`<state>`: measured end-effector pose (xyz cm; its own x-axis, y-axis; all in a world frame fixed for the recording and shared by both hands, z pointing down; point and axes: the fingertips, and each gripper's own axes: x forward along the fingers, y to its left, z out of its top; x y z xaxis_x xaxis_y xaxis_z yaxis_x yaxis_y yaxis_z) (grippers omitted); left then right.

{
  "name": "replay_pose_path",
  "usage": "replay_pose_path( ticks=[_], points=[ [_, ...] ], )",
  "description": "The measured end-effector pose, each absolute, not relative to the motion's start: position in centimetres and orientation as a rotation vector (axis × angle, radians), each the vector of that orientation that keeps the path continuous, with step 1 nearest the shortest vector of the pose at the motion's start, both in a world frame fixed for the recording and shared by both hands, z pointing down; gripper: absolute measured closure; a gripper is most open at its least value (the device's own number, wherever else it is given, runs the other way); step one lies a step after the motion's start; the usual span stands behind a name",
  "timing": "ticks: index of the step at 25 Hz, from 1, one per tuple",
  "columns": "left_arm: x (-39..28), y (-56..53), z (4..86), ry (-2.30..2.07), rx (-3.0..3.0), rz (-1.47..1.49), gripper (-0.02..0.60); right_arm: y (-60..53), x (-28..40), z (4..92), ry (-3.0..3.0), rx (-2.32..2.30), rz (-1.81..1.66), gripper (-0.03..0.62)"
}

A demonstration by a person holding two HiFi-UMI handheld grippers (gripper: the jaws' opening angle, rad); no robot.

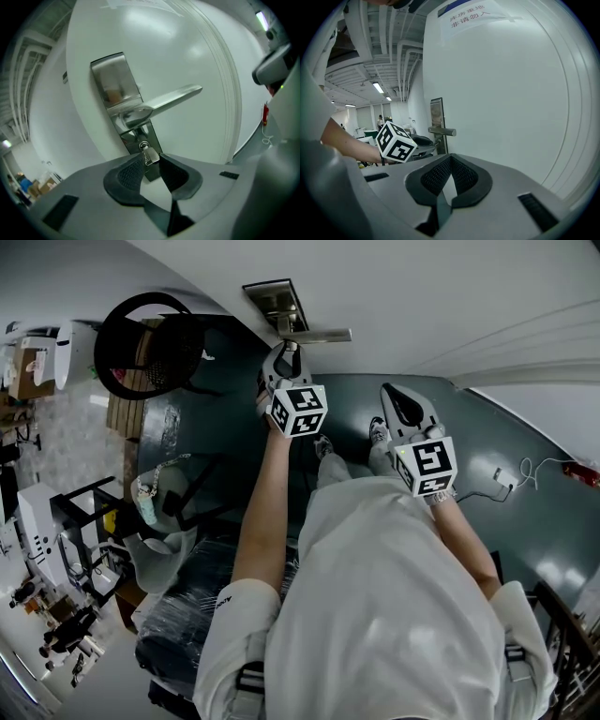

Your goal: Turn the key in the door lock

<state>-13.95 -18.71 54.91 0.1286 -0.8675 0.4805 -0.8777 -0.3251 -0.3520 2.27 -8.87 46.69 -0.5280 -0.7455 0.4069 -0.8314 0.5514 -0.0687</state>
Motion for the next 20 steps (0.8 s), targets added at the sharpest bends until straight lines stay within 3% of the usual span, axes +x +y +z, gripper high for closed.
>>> replay_pose_path(
  ticks=[20],
  points=[
    [-15.3, -18.6, 54.5, -1.426, 2.038, -0.075, 0.481, -9.0, 1.6, 46.9, -2.451, 1.277, 0.359, 0.602]
  ],
)
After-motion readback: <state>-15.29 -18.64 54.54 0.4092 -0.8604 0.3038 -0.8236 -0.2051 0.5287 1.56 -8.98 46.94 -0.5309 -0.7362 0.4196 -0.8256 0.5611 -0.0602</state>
